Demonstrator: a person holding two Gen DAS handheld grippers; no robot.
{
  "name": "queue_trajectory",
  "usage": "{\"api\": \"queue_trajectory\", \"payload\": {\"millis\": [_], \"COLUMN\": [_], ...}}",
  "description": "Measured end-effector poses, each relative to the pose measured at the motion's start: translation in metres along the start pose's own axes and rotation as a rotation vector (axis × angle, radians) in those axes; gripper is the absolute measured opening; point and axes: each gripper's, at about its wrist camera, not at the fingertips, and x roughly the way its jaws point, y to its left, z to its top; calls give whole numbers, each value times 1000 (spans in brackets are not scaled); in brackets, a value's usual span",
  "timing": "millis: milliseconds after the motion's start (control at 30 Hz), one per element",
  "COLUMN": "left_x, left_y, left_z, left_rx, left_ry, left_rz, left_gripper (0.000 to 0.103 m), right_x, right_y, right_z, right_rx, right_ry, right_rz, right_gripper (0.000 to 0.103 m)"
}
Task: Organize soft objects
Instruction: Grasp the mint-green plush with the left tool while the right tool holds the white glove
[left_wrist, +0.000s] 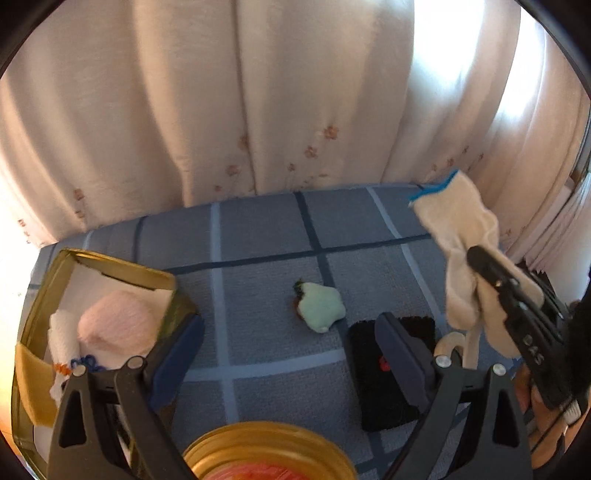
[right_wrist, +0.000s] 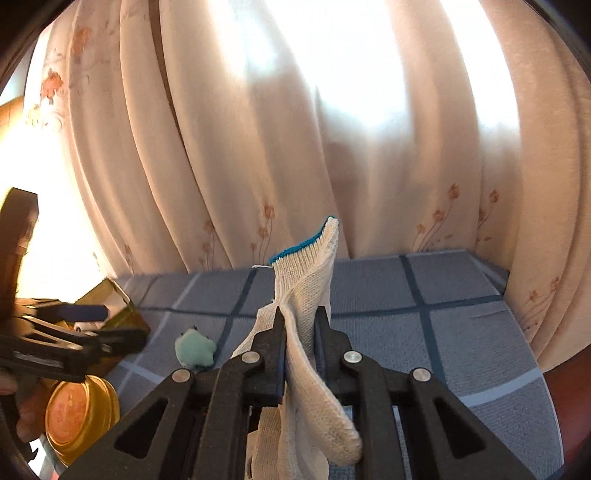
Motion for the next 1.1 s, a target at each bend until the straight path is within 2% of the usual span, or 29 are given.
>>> {"api": "queue_trajectory", "payload": {"millis": [200,433,600,667,867,900,967,1067,1100], "left_x": [25,55,69,73,87,90,99,96,91], "left_y": [-6,-5,-13,-18,-25,-24,-26,-28,-28], "left_z": [15,26,29,30,35,36,37,37,37], "left_rx": [-23,-63,-53,-42,-46,-50,-51,-37,-35], "left_ry": [91,186,221,234,276,285,304,291,275], "left_rz": [-11,-21,-9,8,26,18,15,3,1], "left_gripper": [84,68,68,60,56,53,32,22,22], "right_x": [-11,-22,-23,-22,-22,-22,-23,-25,-26], "right_y": [-3,0,3,4,5,7,10,14,14], "right_z": [0,-2,-3,-3,-4,-4,-5,-6,-6], "right_rx": [24,17,2,-4,-19,-27,-42,-61,-65], "right_ry": [-67,-123,-129,-127,-131,-131,-133,-142,-146], "right_rz": [-5,-12,0,2,-5,-7,-12,-18,-19], "right_gripper": [14,14,14,14,15,15,15,15,15]}}
